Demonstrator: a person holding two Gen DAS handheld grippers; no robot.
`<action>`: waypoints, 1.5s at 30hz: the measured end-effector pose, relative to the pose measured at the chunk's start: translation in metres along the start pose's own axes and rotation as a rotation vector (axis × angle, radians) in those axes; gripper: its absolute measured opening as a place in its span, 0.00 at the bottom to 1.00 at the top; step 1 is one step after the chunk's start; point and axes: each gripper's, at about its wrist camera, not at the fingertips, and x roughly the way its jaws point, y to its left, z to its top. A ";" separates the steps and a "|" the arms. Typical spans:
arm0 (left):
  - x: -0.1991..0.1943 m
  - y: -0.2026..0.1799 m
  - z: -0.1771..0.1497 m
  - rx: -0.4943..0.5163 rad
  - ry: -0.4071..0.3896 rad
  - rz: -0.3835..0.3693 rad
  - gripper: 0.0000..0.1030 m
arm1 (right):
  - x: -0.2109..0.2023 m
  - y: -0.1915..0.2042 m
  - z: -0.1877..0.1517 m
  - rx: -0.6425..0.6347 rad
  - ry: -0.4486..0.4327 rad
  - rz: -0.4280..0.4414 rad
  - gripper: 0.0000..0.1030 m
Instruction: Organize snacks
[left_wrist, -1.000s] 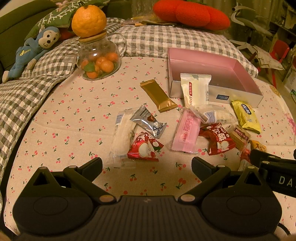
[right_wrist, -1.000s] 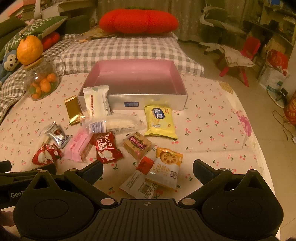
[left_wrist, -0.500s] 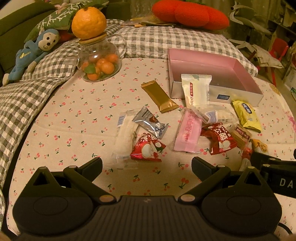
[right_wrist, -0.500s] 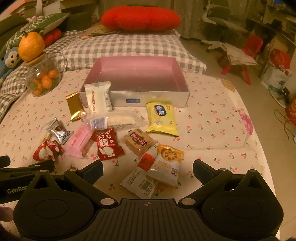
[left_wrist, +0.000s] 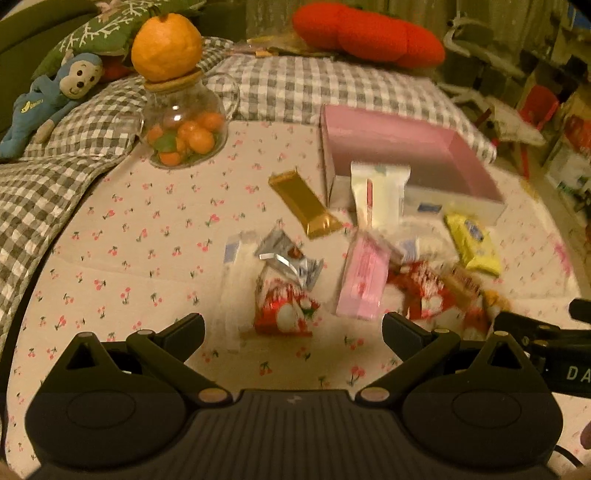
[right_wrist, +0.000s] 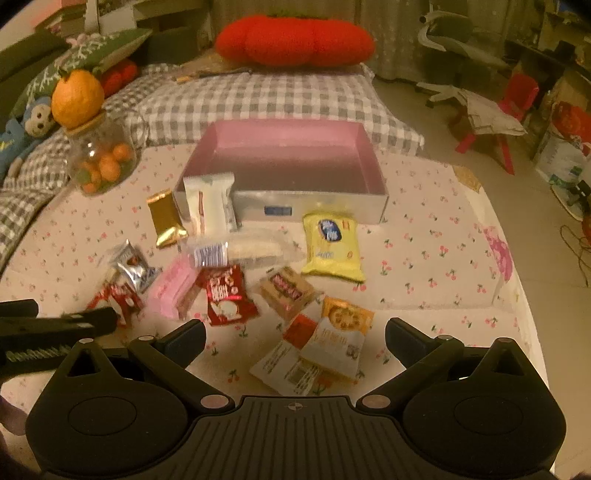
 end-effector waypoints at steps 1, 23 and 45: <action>-0.002 0.002 0.003 0.000 -0.009 0.000 1.00 | -0.002 -0.003 0.003 0.009 0.000 -0.002 1.00; 0.043 0.050 0.022 0.039 0.103 -0.069 0.80 | 0.035 -0.060 0.019 0.141 0.157 0.098 0.99; 0.067 0.026 0.028 0.141 0.184 -0.170 0.42 | 0.091 -0.070 0.015 0.266 0.302 0.089 0.69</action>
